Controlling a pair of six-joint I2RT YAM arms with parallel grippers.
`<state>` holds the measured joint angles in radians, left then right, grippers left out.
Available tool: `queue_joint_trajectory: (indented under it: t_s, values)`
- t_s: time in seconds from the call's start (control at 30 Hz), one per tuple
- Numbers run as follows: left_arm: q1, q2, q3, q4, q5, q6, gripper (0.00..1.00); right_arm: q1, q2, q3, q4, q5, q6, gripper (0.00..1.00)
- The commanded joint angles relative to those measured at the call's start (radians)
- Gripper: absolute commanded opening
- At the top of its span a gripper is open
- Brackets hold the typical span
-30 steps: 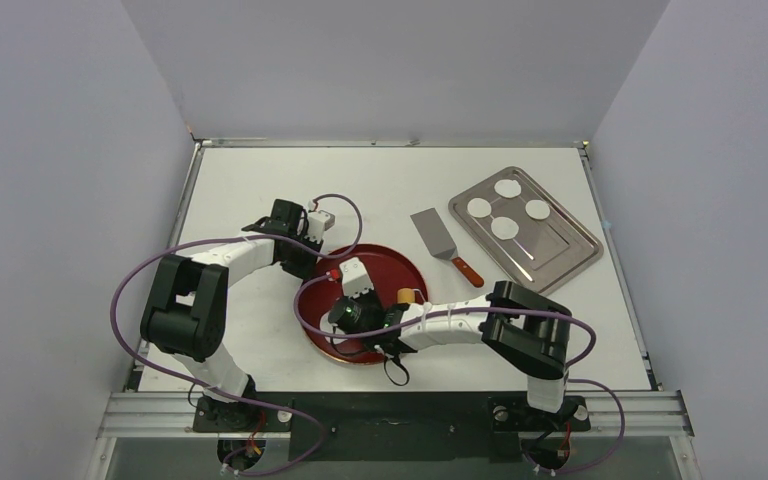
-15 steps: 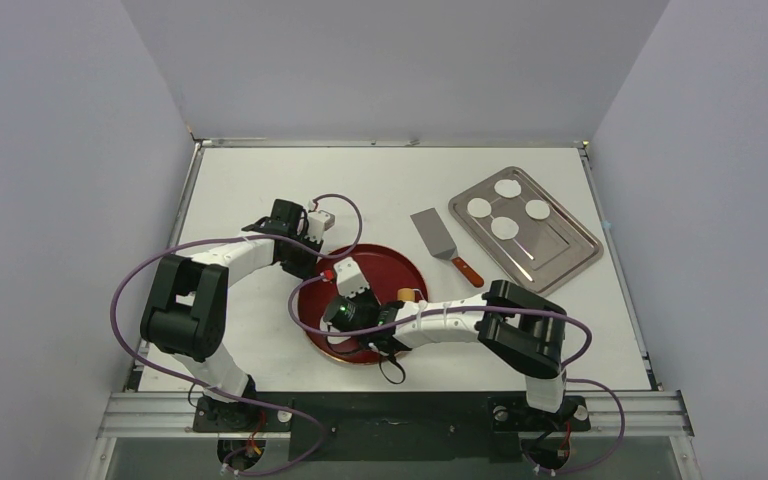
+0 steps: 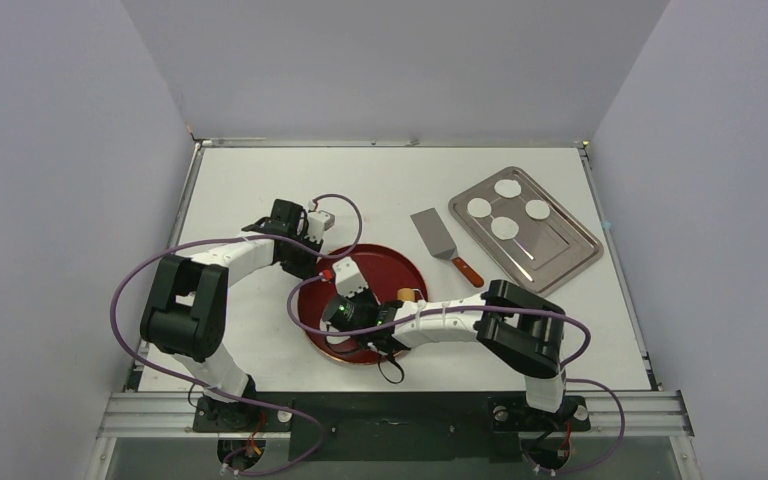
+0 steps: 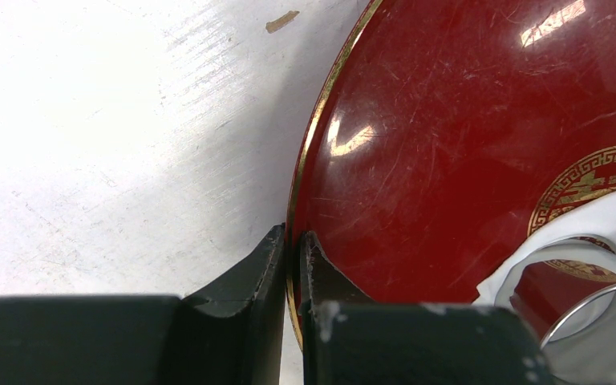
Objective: Roll out the dumpling wrappers from the dough
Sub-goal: Press the dumpling wrapper on the work surface, then place the dumpling mold on the work surface.
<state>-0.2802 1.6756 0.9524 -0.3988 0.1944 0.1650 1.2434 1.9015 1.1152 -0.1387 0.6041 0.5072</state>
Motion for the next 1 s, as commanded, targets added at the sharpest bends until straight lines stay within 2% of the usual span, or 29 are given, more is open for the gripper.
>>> queue_joint_trajectory:
  t_s: [0.0, 0.5, 0.97]
  values:
    - [-0.005, -0.035, -0.006, 0.042, -0.011, 0.023, 0.00, 0.001, -0.003, -0.040, -0.041, -0.086, 0.020, 0.00]
    - [-0.005, -0.029, -0.009, 0.046, -0.035, 0.027, 0.00, -0.009, -0.179, -0.039, -0.031, 0.000, 0.009, 0.00]
    - [-0.005, -0.033, -0.012, 0.045, -0.017, 0.028, 0.00, -0.075, -0.339, -0.099, 0.063, -0.032, 0.021, 0.00]
